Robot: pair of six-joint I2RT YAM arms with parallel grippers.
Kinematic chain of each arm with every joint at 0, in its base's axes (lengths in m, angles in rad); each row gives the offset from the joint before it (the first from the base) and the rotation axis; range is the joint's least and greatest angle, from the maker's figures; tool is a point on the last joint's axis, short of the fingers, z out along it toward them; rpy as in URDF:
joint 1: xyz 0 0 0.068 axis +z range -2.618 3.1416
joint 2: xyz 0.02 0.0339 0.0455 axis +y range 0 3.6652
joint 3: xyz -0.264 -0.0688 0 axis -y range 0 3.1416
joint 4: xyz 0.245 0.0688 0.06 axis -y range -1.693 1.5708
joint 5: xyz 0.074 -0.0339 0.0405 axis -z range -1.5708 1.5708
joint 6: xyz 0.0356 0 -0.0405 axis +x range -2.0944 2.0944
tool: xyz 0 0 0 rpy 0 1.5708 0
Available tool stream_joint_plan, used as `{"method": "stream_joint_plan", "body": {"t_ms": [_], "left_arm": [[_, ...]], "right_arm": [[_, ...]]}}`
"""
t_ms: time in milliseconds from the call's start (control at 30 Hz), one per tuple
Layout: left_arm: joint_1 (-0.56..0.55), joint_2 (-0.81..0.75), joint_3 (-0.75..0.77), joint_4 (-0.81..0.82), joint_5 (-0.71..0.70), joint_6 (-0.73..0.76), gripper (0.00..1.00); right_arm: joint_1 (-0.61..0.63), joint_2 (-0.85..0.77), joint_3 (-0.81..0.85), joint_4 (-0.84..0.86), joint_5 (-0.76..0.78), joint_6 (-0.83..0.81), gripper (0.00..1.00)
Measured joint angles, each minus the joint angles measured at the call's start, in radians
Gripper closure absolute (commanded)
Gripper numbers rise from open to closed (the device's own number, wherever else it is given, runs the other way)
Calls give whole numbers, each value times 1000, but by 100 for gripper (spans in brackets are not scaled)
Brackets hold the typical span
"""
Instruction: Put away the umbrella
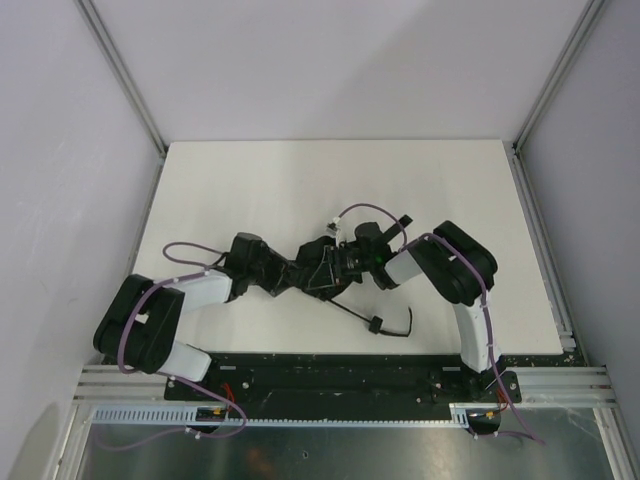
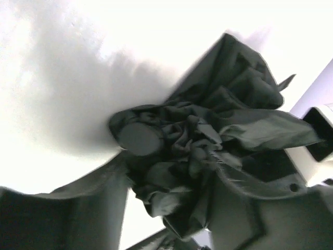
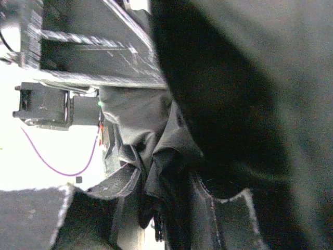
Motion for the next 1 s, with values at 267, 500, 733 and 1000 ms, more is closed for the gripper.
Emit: {"method": "stream_joint_plan", "body": {"t_ms": [267,500,733,1000], "left_arm": [[-2,14,-37,79,-6,-61,100],[-15,-11,-46,51,5,-77,100],[-20,-32,-37,-26,19,-95,100],[-21,-65,-27,-111,17,-106,100]], "right_arm": [[34,-85,35,-236,112,-87,72],[139,-261,58,-543,401,-262,30],[357,-407,61,-642,832,-514,15],[504,-286,69,-557,1183,-703,30]]}}
